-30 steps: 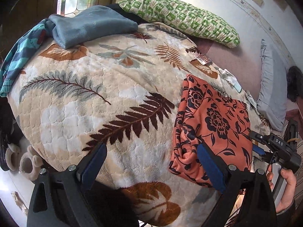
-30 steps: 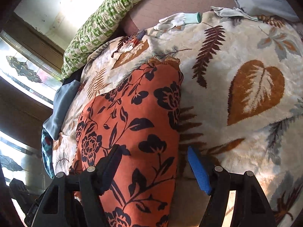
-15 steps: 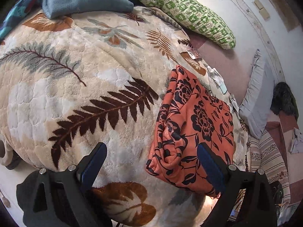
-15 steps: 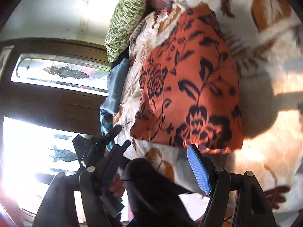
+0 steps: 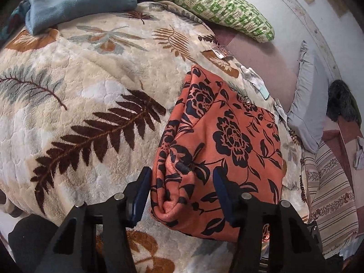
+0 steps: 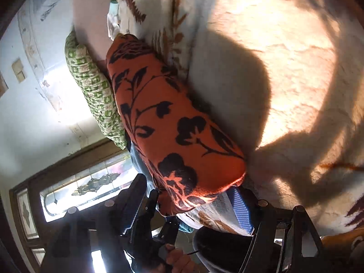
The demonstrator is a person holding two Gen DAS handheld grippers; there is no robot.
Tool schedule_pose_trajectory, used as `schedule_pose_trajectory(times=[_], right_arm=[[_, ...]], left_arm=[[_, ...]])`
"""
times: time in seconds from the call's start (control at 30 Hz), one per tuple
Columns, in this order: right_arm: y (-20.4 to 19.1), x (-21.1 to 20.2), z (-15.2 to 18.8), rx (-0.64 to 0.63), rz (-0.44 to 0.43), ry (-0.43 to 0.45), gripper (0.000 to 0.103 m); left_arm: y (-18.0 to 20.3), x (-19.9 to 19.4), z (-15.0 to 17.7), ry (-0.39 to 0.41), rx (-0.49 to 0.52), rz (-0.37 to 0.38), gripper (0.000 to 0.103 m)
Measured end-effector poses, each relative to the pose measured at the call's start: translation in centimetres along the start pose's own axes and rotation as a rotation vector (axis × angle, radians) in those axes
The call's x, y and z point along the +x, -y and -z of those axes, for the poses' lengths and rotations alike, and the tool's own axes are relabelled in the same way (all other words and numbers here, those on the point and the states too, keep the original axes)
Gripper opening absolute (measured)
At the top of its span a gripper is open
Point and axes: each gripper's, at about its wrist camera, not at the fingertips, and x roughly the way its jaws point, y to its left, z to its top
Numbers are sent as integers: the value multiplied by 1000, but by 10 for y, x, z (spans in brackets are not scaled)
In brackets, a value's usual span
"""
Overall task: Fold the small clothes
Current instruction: 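Grasp the folded shirt's end with the left tool while the right tool grasps it too, then open both tools and release the folded shirt on the blanket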
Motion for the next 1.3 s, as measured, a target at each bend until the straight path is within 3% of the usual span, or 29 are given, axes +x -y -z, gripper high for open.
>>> schedule_pose_trajectory(times=[0.1,0.17,0.2,0.23,0.27,0.3,0.33,0.37,0.5,0.57,0.6,0.67,0.7,0.77,0.8,0.83,0.87,0.93,1.0,1.13,1.2,1.3], right_arm=[[0,-2,1,1,-24,11,75],[-7,-4,-5,-27,-41,13,75],[-10,-5,-8,-44,-44,18,76],[-10,-6,-11,-48,-41,20,75],[-10,-4,-12,-54,-39,14,73],[-10,-2,-13,-65,-36,6,59],[-11,-2,-13,-78,-25,3,40],[-10,-3,-12,-91,-28,3,35],[-26,-19,-8,-185,-81,38,24],[-30,-33,-9,-217,-102,71,24],[-26,-39,-12,-230,-92,90,24],[-4,-42,-20,-196,-19,79,35],[10,-42,-23,-149,10,47,42],[17,-48,-20,-158,9,-14,59],[11,-56,-15,-216,59,-23,69],[2,-66,-9,-278,78,-22,73],[-8,-76,-5,-345,96,-21,73],[-33,-91,0,-481,159,8,73],[-65,-96,0,-621,221,57,73],[-129,-64,-21,-873,368,164,79],[-150,-31,-48,-917,439,167,79],[-156,16,-89,-860,476,93,79]], left_arm=[[-1,2,0,-11,-16,-14,75],[0,6,0,-11,-17,-26,75],[1,6,-1,-7,-7,-22,70],[3,5,-2,2,16,-7,58],[9,6,-3,-3,52,-17,25],[13,5,-4,-2,79,-32,18],[17,1,-6,11,86,-8,17],[21,-6,-7,32,96,23,15],[54,-34,-4,142,204,161,15],[58,-28,5,140,246,148,16],[53,-12,8,94,234,112,19],[28,31,15,-76,156,-5,19],[15,39,19,-107,106,-3,20],[5,30,19,-77,72,64,25],[7,27,16,-85,78,76,37],[10,24,13,-90,91,95,45],[14,19,10,-74,108,100,59],[20,8,3,16,141,48,75],[21,6,-2,44,140,61,77],[13,24,-7,-1,105,51,77],[13,31,-6,-3,121,48,77],[14,46,-3,-41,143,26,77]])
